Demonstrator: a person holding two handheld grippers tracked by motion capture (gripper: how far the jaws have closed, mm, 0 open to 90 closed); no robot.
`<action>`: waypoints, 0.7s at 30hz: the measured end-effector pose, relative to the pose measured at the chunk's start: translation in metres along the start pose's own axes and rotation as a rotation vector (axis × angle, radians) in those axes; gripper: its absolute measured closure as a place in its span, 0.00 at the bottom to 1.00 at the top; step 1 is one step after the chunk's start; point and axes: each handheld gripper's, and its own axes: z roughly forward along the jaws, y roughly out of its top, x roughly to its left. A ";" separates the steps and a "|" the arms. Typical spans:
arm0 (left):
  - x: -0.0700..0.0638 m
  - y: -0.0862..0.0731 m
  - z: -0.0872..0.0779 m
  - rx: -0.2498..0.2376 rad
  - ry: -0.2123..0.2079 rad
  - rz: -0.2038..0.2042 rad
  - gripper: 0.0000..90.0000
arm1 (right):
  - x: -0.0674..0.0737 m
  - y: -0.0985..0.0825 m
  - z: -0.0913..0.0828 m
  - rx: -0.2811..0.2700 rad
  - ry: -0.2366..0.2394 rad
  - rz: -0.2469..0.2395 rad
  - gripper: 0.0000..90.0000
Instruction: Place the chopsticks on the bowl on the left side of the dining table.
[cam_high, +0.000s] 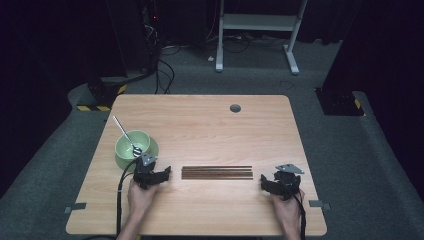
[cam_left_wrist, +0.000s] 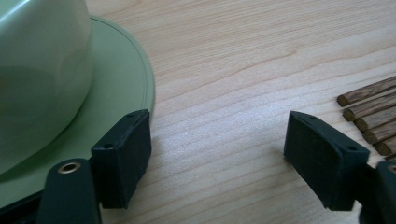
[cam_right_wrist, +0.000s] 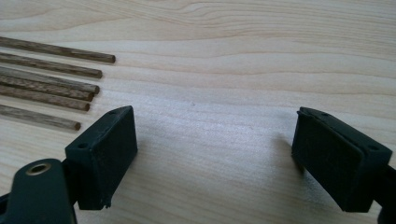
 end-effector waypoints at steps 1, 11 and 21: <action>0.001 0.000 -0.001 0.011 -0.005 0.012 0.25 | 0.000 0.000 0.000 0.001 -0.003 0.006 0.15; 0.001 0.002 -0.006 0.015 -0.050 0.007 0.25 | 0.001 0.000 0.000 -0.002 -0.008 0.006 0.16; -0.010 0.009 -0.018 0.019 -0.146 0.021 0.24 | 0.001 0.000 0.000 -0.003 -0.007 0.005 0.17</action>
